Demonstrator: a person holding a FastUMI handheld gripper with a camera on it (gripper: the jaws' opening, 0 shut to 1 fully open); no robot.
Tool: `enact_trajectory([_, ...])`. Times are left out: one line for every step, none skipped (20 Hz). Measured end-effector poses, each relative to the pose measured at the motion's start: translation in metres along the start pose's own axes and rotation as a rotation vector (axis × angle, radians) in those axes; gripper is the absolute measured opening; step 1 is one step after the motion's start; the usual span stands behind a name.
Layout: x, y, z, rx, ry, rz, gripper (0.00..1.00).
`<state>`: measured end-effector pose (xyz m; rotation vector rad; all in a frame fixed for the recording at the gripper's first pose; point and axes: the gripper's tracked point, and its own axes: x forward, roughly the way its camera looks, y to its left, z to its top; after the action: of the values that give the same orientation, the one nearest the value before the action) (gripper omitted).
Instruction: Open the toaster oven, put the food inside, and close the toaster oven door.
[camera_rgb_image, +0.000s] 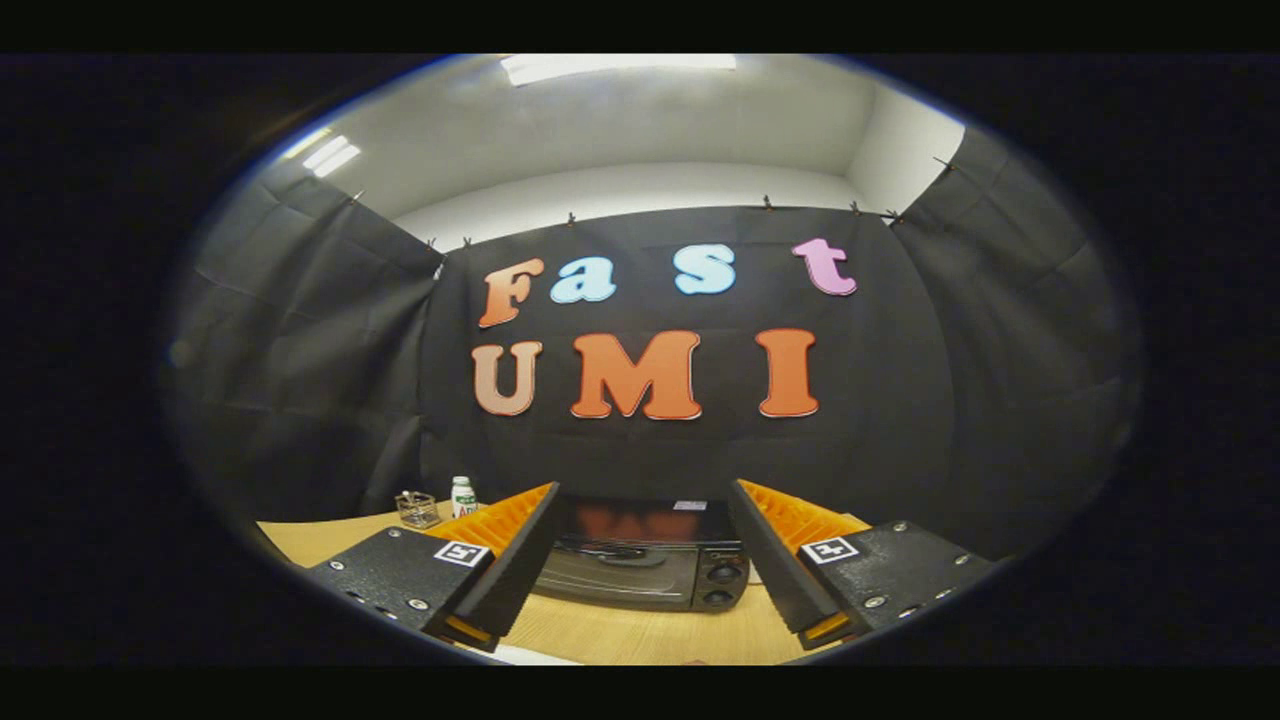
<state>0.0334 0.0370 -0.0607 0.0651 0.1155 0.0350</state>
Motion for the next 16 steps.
enact_trajectory([0.006, 0.004, -0.006, 0.008, 0.013, 0.009, 0.98])
enact_trajectory([0.01, 0.008, -0.013, 0.016, 0.027, 0.016, 0.98])
enact_trajectory([0.015, 0.011, -0.019, 0.022, 0.043, 0.019, 0.98])
enact_trajectory([0.021, 0.014, -0.024, 0.024, 0.056, 0.024, 0.98])
enact_trajectory([0.027, 0.017, -0.028, 0.023, 0.067, 0.026, 0.98])
enact_trajectory([0.033, 0.021, -0.033, 0.022, 0.081, 0.031, 0.98])
enact_trajectory([0.038, 0.026, -0.038, 0.021, 0.092, 0.038, 0.98])
enact_trajectory([0.043, 0.032, -0.041, 0.022, 0.104, 0.046, 0.98])
enact_trajectory([0.05, 0.038, -0.045, 0.023, 0.111, 0.054, 0.98])
enact_trajectory([0.054, 0.042, -0.051, 0.02, 0.123, 0.057, 0.98])
enact_trajectory([0.059, 0.046, -0.058, 0.014, 0.136, 0.057, 0.98])
enact_trajectory([0.065, 0.05, -0.064, 0.006, 0.146, 0.056, 0.98])
enact_trajectory([0.07, 0.053, -0.069, -0.001, 0.158, 0.051, 0.98])
enact_trajectory([0.075, 0.054, -0.077, -0.006, 0.171, 0.045, 0.98])
enact_trajectory([0.08, 0.055, -0.086, -0.009, 0.184, 0.034, 0.98])
enact_trajectory([0.085, 0.057, -0.093, -0.013, 0.198, 0.029, 0.98])
